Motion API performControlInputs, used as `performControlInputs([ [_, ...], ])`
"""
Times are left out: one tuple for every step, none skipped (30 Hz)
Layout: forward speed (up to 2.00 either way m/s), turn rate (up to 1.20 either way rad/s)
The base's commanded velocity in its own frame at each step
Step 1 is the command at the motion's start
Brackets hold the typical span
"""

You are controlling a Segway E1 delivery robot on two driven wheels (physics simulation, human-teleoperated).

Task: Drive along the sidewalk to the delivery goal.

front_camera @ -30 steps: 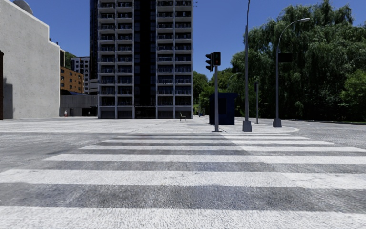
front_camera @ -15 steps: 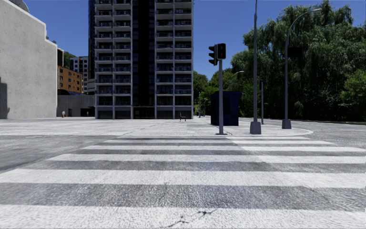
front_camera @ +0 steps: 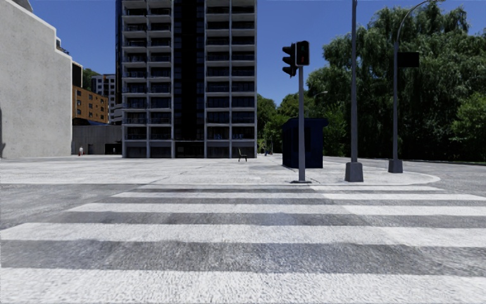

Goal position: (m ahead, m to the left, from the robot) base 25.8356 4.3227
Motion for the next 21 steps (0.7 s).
performControlInputs([
  [2.0,0.0],
  [2.0,0.0],
  [2.0,0.0],
  [2.0,0.0],
  [2.0,0.0],
  [2.0,0.0],
  [2.0,0.0],
  [2.0,0.0],
  [2.0,0.0],
  [2.0,0.0],
  [2.0,0.0],
  [2.0,0.0],
  [2.0,0.0],
  [2.0,0.0],
  [2.0,0.0],
  [2.0,0.0],
  [2.0,0.0],
  [2.0,0.0],
  [2.0,0.0],
  [2.0,0.0],
  [2.0,0.0],
])
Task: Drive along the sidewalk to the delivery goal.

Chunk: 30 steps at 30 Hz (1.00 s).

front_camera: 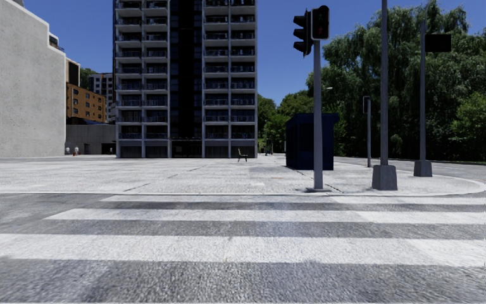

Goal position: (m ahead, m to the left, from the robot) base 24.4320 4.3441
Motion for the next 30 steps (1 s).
performControlInputs([
  [2.0,0.0],
  [2.0,0.0],
  [2.0,0.0],
  [2.0,0.0],
  [2.0,0.0],
  [2.0,0.0],
  [2.0,0.0],
  [2.0,0.0],
  [2.0,0.0],
  [2.0,0.0],
  [2.0,0.0],
  [2.0,0.0],
  [2.0,0.0],
  [2.0,0.0],
  [2.0,0.0],
  [2.0,0.0],
  [2.0,0.0],
  [2.0,0.0],
  [2.0,0.0],
  [2.0,0.0],
  [2.0,0.0],
  [2.0,0.0],
  [2.0,0.0],
  [2.0,0.0],
  [2.0,0.0],
  [2.0,0.0],
  [2.0,0.0],
  [2.0,0.0],
  [2.0,0.0],
  [2.0,0.0],
])
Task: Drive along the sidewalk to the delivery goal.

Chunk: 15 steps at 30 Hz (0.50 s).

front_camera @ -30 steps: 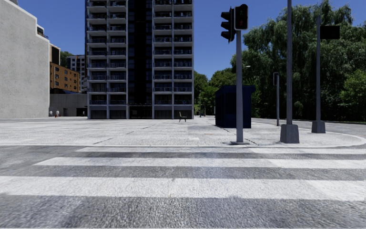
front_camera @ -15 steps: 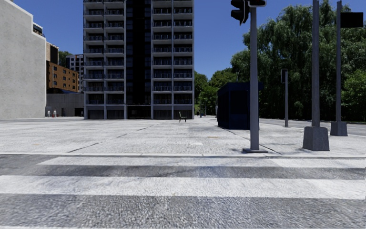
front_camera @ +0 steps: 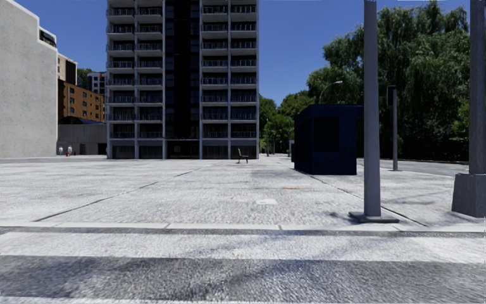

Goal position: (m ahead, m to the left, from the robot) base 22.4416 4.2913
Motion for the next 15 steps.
performControlInputs([
  [2.0,0.0],
  [2.0,0.0],
  [2.0,0.0],
  [2.0,0.0],
  [2.0,0.0],
  [2.0,0.0],
  [2.0,0.16],
  [2.0,0.43],
  [2.0,0.43],
  [2.0,0.64],
  [2.0,0.72],
  [2.0,0.75],
  [2.0,0.75],
  [2.0,0.75],
  [2.0,0.75],
])
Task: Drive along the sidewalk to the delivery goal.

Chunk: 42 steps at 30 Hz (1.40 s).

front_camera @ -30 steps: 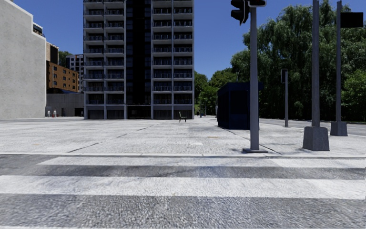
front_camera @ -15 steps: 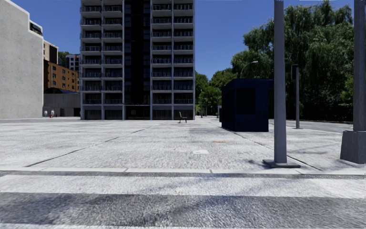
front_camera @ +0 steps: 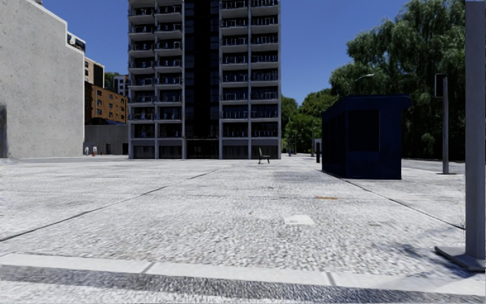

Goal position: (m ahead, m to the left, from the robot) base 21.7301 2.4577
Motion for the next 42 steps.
performControlInputs([
  [2.0,0.75],
  [2.0,0.74],
  [2.0,0.74],
  [2.0,0.56],
  [2.0,0.49],
  [2.0,0.47],
  [2.0,0.43],
  [2.0,0.43],
  [2.0,0.15],
  [2.0,0.03],
  [2.0,0.0],
  [2.0,0.0],
  [2.0,0.0],
  [2.0,0.0],
  [2.0,0.0],
  [2.0,0.0],
  [2.0,0.0],
  [2.0,0.0],
  [2.0,0.0],
  [2.0,0.0],
  [2.0,0.0],
  [2.0,0.0],
  [2.0,0.0],
  [2.0,0.0],
  [2.0,0.0],
  [2.0,0.0],
  [2.0,0.0],
  [2.0,0.0],
  [2.0,0.0],
  [2.0,0.0],
  [2.0,0.0],
  [2.0,0.0],
  [2.0,0.0],
  [2.0,0.0],
  [2.0,0.0],
  [2.0,0.0],
  [2.0,0.0],
  [2.0,0.0],
  [2.0,0.0],
  [2.0,0.0],
  [2.0,0.0],
  [2.0,0.0],
])
